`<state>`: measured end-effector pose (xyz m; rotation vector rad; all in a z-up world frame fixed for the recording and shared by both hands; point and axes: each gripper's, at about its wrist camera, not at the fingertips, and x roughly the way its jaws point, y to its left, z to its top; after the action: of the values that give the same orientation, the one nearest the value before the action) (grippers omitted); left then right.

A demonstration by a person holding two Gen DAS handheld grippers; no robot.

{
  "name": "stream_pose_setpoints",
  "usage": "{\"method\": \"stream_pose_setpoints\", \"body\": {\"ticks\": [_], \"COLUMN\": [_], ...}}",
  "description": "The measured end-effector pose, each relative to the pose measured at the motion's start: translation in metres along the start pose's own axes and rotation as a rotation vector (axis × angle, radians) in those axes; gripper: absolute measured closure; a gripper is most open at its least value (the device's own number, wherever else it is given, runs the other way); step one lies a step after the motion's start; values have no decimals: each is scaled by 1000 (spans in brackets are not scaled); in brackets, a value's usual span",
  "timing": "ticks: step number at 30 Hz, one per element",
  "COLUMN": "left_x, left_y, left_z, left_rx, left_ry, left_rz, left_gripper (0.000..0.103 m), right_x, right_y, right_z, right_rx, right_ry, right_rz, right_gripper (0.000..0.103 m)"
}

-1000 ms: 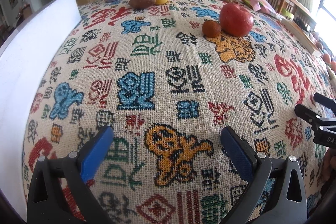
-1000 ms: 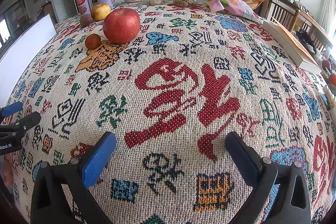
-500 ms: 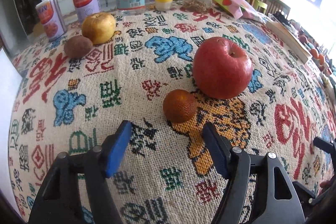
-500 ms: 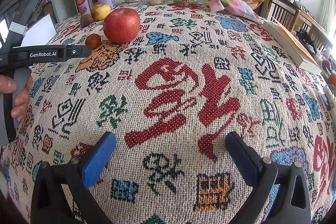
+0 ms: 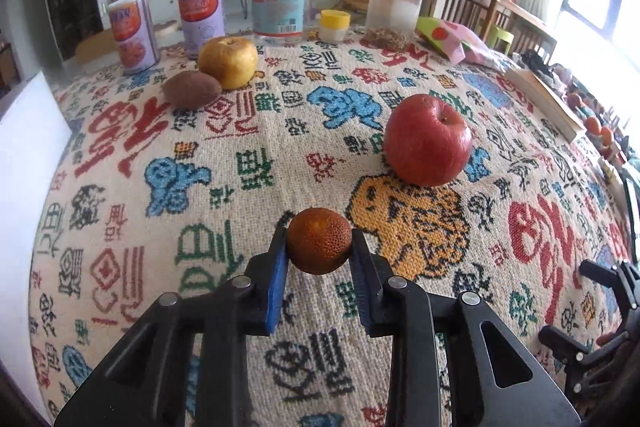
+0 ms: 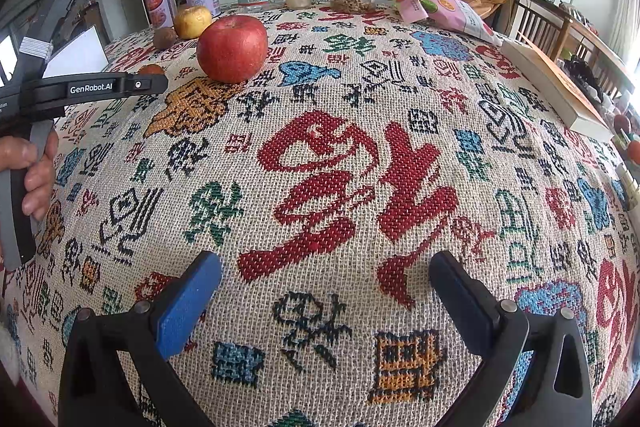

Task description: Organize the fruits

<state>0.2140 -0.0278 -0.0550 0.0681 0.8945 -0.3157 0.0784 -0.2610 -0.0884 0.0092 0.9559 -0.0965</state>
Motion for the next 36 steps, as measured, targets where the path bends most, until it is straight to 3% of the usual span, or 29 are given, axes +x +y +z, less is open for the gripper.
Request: {"method": "stream_pose_setpoints", "body": {"ticks": [6, 8, 9, 10, 12, 14, 22, 26, 29, 31, 34, 36], "left_x": [-41, -38, -40, -41, -39, -34, -28, -28, -27, -27, -27, -27], "left_y": [30, 39, 43, 44, 45, 48, 56, 56, 56, 56, 57, 57], "left_z": [-64, -75, -78, -78, -78, -78, -78, -79, -79, -79, -79, -79], "left_rx": [-56, -88, -103, -109, -99, -95, -144, -144, -144, -144, -144, -144], "left_ry": [21, 42, 15, 1, 0, 7, 36, 36, 36, 36, 36, 36], "left_rz": [113, 112, 98, 110, 173, 191, 197, 196, 196, 196, 196, 196], "left_gripper": [73, 71, 68, 62, 29, 15, 1, 1, 1, 1, 1, 1], "right_x": [0, 0, 0, 0, 0, 0, 1, -5, 4, 10, 44, 70], "right_y": [0, 0, 0, 0, 0, 0, 3, 21, 37, 65, 126, 157], "right_z": [0, 0, 0, 0, 0, 0, 8, 56, 117, 160, 212, 233], "right_rx": [-1, -1, 0, -1, -1, 0, -3, -39, -31, -91, -204, -185], "right_ry": [0, 0, 0, 0, 0, 0, 11, -52, -75, -92, 39, 95], "right_rz": [-1, -1, -1, -1, -1, 0, 7, 83, 129, 206, 390, 425], "right_gripper": [0, 0, 0, 0, 0, 0, 0, 0, 0, 0, 7, 12]}}
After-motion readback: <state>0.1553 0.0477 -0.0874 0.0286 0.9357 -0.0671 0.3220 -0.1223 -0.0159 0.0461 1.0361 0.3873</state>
